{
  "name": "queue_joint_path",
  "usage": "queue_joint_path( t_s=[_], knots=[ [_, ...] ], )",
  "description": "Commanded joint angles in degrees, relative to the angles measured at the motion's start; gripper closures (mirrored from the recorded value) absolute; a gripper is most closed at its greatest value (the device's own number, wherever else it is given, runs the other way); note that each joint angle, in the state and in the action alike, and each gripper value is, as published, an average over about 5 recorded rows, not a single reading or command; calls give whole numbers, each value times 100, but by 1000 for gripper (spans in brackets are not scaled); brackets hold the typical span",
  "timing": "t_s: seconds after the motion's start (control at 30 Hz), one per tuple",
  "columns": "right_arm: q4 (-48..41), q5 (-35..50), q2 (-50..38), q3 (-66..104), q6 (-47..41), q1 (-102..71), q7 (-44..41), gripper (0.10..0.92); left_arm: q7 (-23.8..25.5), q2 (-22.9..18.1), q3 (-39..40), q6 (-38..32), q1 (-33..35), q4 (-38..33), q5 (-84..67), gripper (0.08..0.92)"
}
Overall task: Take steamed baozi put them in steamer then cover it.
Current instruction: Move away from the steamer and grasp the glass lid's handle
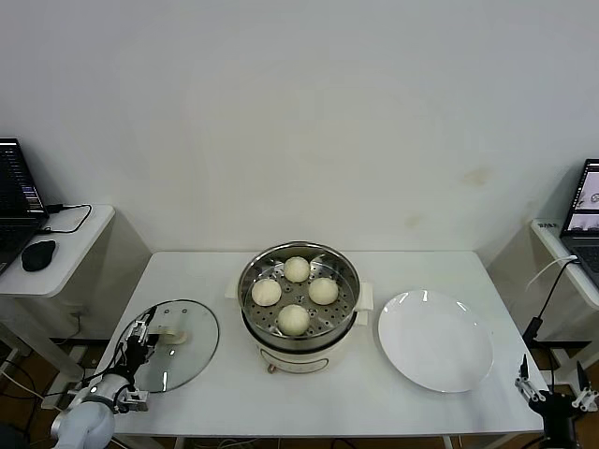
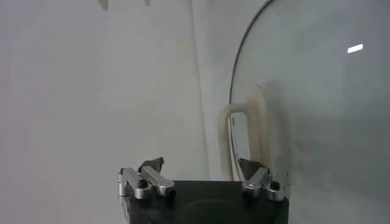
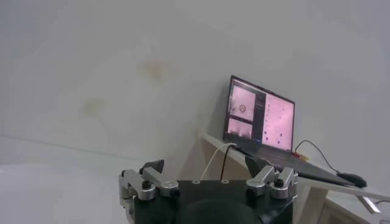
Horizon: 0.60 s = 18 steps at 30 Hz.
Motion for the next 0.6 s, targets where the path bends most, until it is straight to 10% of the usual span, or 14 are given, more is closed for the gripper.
queue_joint_path(
  t_s=[0.03, 0.6],
  knots=[
    [-40, -16, 3, -45, -1, 0, 1, 203, 107, -20, 58, -13, -113, 154, -2, 305],
    [-92, -155, 38, -143, 55, -42, -2, 203, -11, -104, 111, -92, -242, 457, -131, 794]
  ],
)
